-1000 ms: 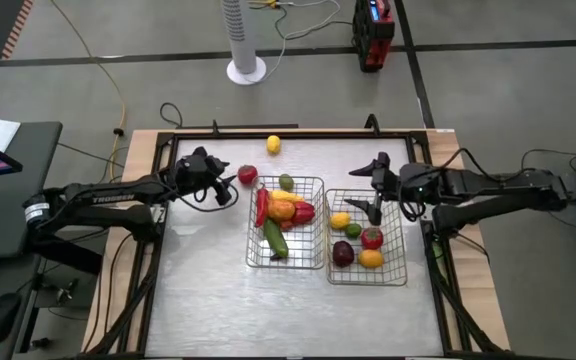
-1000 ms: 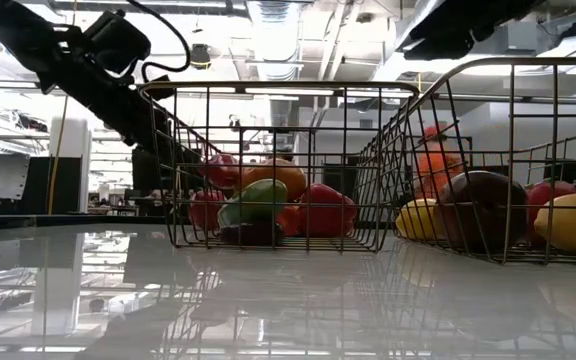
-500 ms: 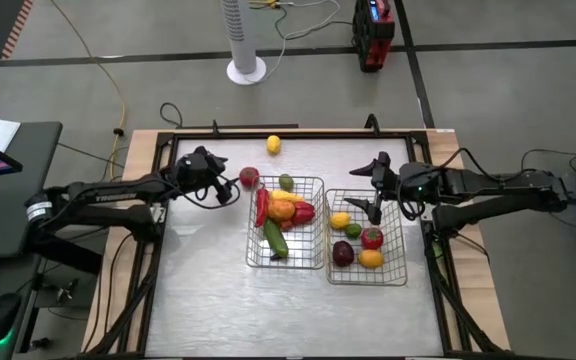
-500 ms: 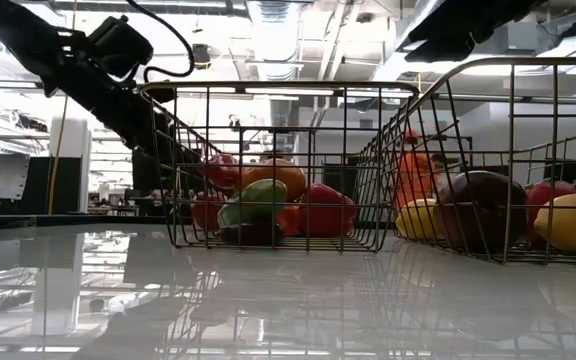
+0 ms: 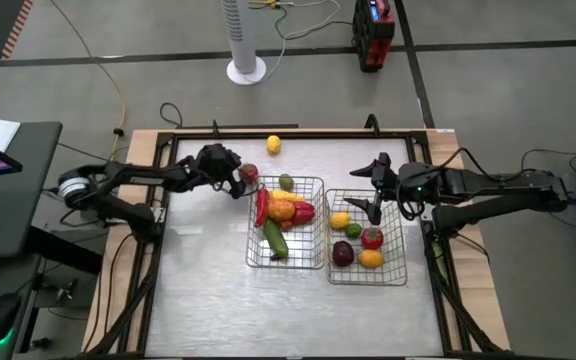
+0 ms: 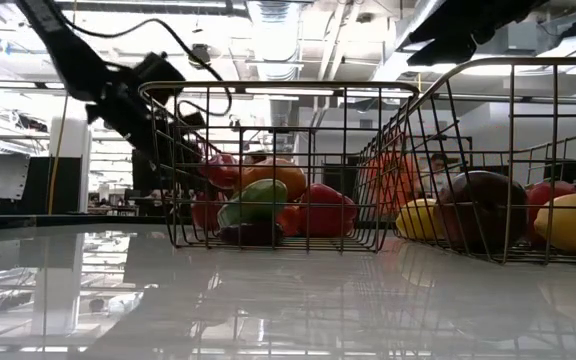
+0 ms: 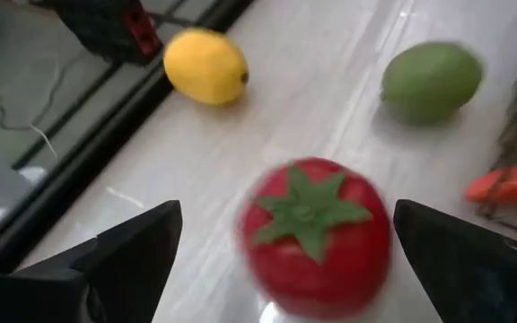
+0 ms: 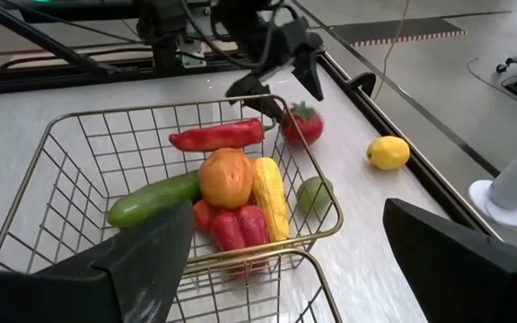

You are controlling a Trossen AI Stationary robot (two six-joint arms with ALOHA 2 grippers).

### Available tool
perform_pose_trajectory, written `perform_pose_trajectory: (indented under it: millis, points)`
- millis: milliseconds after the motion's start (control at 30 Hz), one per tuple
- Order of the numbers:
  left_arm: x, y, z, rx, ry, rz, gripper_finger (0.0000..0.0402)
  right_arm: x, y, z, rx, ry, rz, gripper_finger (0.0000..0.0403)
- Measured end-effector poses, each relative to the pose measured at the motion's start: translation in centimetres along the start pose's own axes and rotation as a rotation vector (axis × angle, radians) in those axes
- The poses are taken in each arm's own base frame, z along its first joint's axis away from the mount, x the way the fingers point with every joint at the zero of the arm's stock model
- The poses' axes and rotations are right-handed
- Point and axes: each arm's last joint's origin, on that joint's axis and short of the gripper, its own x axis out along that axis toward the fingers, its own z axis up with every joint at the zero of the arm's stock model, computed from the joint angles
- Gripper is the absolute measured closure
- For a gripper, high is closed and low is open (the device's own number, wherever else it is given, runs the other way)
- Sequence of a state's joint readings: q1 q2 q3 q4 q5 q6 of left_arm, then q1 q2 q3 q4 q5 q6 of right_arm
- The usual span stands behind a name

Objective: Sort produce into baskets
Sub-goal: Put the tomato into the left wire basket

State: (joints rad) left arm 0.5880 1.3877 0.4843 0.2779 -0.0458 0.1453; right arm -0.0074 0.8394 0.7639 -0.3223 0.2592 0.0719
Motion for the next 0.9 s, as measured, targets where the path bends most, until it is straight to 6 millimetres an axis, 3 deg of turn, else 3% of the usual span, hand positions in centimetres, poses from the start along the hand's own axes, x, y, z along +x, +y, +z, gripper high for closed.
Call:
perform_pose_trajectory:
  millis: [400, 700, 900]
  points:
    - [4.2, 0.1, -0.7, 0.056, 0.141, -0.029, 0.0026, 0.0, 0.0, -0.1, -0.019, 0.01, 0.0, 0.0014]
    - [4.4, 0.3, 1.0, 0.133, 0.099, -0.027, 0.0085, 0.0, 0.0, -0.1, -0.031, 0.013, 0.0, 0.0014]
    - [2.9, 1.2, 3.2, 0.221, 0.089, 0.118, 0.0098, 0.0, 0.0, -0.1, -0.039, 0.013, -0.001, 0.0014]
